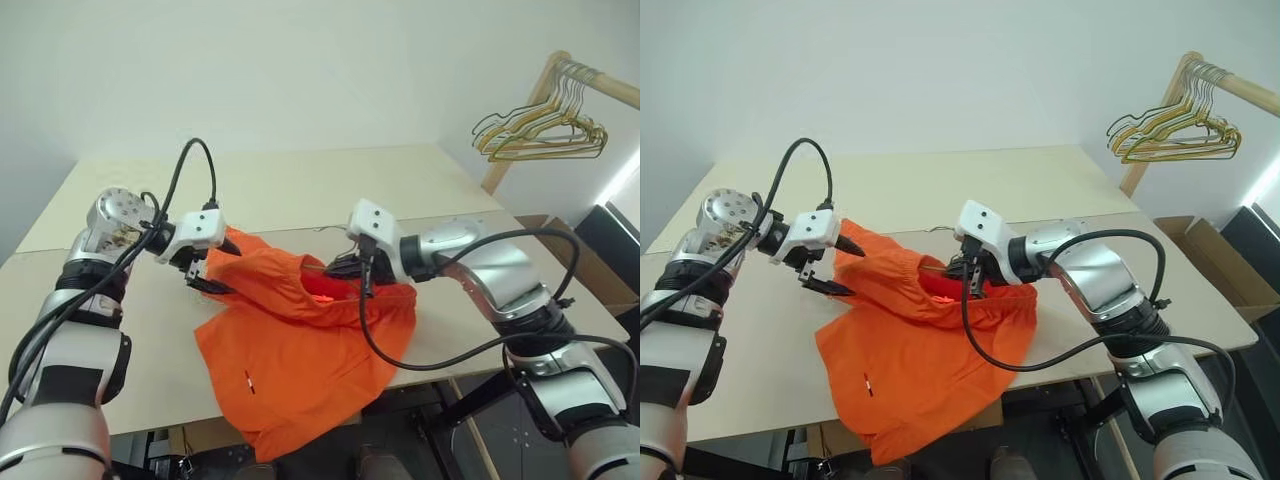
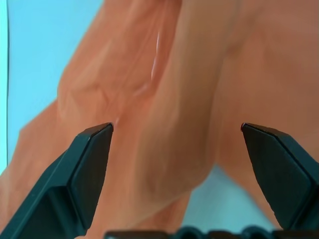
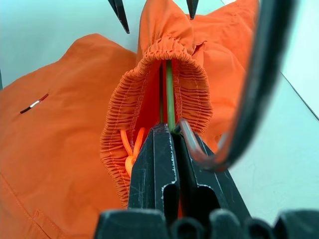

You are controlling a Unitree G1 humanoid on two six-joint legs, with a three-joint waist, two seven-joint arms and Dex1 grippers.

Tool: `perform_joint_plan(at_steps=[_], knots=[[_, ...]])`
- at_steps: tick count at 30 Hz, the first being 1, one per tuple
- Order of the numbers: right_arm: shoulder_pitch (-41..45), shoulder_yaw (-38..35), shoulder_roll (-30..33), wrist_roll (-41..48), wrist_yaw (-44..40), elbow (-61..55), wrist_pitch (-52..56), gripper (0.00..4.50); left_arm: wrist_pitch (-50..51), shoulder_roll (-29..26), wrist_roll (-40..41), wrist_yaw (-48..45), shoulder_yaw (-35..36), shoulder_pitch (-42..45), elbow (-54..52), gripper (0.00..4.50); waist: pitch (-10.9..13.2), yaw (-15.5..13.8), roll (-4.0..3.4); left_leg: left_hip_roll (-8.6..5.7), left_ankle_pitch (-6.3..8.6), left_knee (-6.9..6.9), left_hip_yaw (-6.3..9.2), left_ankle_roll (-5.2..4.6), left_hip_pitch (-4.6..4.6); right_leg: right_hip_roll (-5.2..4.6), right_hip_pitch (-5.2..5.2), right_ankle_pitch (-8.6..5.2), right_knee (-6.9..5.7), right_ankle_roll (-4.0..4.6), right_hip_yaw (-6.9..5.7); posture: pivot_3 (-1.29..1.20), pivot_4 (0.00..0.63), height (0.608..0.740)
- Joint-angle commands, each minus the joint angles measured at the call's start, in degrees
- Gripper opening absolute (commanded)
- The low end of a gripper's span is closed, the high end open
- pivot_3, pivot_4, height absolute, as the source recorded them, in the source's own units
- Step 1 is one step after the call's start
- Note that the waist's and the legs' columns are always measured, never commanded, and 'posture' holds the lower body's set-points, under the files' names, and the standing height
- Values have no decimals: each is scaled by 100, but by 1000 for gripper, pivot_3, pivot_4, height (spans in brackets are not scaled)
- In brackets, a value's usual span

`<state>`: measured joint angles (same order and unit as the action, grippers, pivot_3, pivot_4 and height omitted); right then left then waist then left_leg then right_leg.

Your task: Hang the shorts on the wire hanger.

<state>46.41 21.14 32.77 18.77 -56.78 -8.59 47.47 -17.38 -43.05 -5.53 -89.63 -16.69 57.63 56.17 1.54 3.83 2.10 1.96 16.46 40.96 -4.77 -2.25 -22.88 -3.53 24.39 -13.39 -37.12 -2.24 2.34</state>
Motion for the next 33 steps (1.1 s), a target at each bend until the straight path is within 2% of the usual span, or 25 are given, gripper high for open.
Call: perform_joint_plan(at_steps=[1, 11, 13, 26, 33], knots=[[30, -285, 81, 66, -44, -220, -111, 0, -254, 98, -87, 78, 42, 149, 112, 3921, 0, -3, 0, 0, 0, 0, -2, 0, 0, 0, 0, 0, 0, 0, 0, -55, 0, 740], [28, -315, 187, 97, -81, -231, -75, 0, -388, 185, -184, 374, 119, 209, 283, 586, 0, 21, 0, 1, 0, 0, -3, 0, 0, 0, 1, 0, 0, 0, -1, -54, 0, 740], [29, -315, 218, 105, -101, -224, -89, 0, -402, 131, -178, 344, 131, 198, 283, 37, 0, 17, 0, 1, 0, 0, -3, 0, 0, 0, 1, 0, 0, 0, -1, -52, 0, 740], [30, -307, 340, 63, -256, -155, -168, 0, -294, -8, -142, 344, 206, 153, 223, 37, 0, 13, 0, 1, 0, 0, -1, 0, -1, -1, 1, 0, 0, 0, -1, -42, 0, 740], [-153, -225, 620, -74, -310, -209, -280, 0, 155, -131, 77, 376, 543, 109, 221, 37, 0, 14, 0, 1, 0, 0, 0, 0, -1, -1, 1, 0, 0, 0, -1, -41, 0, 740]])
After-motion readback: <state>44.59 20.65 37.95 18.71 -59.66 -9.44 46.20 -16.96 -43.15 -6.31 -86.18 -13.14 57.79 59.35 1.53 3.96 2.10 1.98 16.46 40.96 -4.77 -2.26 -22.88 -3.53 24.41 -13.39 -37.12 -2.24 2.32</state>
